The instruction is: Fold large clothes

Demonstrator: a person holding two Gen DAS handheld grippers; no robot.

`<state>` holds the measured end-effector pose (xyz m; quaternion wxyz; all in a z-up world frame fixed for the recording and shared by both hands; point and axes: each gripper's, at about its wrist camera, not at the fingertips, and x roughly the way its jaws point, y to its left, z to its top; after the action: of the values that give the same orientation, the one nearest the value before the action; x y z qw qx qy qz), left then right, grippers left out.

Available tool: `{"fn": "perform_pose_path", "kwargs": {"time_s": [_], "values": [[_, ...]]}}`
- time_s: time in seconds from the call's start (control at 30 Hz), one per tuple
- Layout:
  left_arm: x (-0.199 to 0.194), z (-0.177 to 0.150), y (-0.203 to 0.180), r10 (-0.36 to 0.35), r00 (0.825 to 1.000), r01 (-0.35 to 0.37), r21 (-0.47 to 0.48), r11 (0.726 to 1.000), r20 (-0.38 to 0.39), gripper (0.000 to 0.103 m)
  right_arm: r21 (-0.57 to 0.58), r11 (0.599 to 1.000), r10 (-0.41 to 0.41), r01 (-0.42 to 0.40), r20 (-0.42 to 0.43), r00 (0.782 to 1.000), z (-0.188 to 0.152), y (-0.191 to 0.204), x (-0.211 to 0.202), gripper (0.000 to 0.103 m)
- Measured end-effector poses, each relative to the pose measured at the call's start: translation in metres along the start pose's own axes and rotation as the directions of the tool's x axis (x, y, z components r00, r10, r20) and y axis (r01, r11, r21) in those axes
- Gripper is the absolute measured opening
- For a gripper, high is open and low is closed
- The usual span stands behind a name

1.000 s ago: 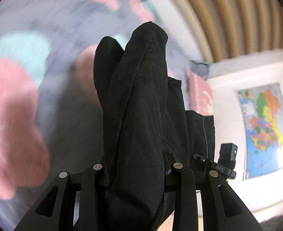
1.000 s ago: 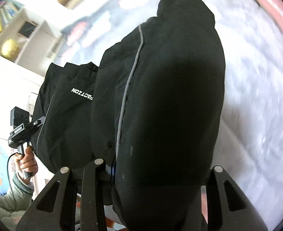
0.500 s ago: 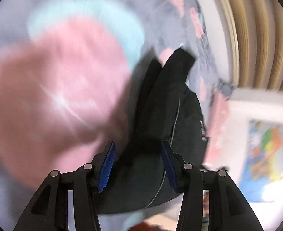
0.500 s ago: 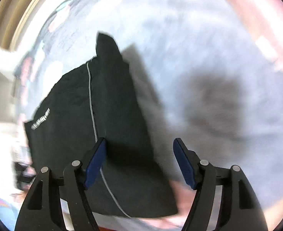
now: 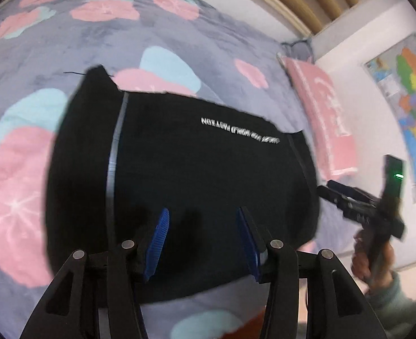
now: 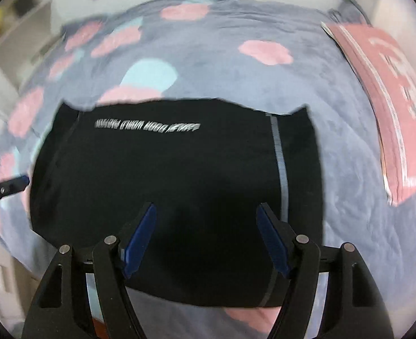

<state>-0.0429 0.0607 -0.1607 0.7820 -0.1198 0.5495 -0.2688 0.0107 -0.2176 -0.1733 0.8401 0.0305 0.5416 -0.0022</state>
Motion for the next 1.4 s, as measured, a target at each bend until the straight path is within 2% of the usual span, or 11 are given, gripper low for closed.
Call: {"fn": "perform_pose_path", "kwargs": {"time_s": [0.13,0.2,0.27,0.33,0.5,0.67,0.73,0.8,0.97,1.2,1.4], "values": [[0.049,-0.011,-0.012,0.138,0.989,-0.135,0.052,0.989,-0.053,0.051,-0.094,0.995,-0.048,0.046,-0.014,0.999,-0.018,0.033,0.041,0.075],[0.069,-0.017,-0.015,0.214,0.974,-0.204,0.124,0.971,-0.077,0.052,-0.083,0.996,-0.037,0.031,-0.068,0.997,-0.026,0.033,0.068,0.075],[0.086,-0.02,-0.009,0.243,0.965,-0.231,0.116,0.966,-0.101,0.053,-0.021,1.0,0.002,-0.004,-0.103,0.995,-0.034,0.024,0.09,0.076],[0.09,-0.017,-0.003,0.236,0.965,-0.226,0.099,0.969,-0.111,0.054,0.031,0.998,0.049,-0.045,-0.123,0.991,-0.036,0.015,0.097,0.077],[0.064,0.005,0.006,0.136,0.979,-0.133,0.035,0.991,-0.15,0.054,0.084,0.984,0.165,-0.156,-0.126,0.978,-0.025,-0.007,0.079,0.077],[0.03,0.022,0.012,0.122,0.99,-0.121,0.017,0.992,-0.065,0.054,0.141,0.986,0.094,-0.086,-0.051,0.994,-0.01,-0.035,0.059,0.077],[0.036,0.02,0.025,0.142,0.986,-0.144,-0.016,0.989,-0.089,0.054,0.17,0.985,0.052,-0.035,-0.098,0.994,-0.008,-0.046,0.078,0.077],[0.057,0.012,0.045,0.173,0.969,-0.187,-0.07,0.98,-0.174,0.054,0.175,0.985,0.028,0.001,-0.162,0.986,-0.012,-0.051,0.103,0.077],[0.062,0.013,0.081,0.05,0.979,-0.1,-0.248,0.964,-0.199,0.055,0.101,0.994,-0.026,0.045,-0.178,0.984,-0.014,-0.038,0.119,0.082],[0.048,0.012,0.069,0.113,0.969,-0.158,-0.195,0.968,-0.221,0.056,0.115,0.989,-0.068,0.092,-0.2,0.977,-0.007,-0.033,0.104,0.083],[-0.013,0.018,0.044,0.14,0.985,-0.153,-0.128,0.98,-0.105,0.056,0.097,0.993,-0.061,0.066,-0.052,0.997,0.015,-0.011,0.032,0.083]]}}
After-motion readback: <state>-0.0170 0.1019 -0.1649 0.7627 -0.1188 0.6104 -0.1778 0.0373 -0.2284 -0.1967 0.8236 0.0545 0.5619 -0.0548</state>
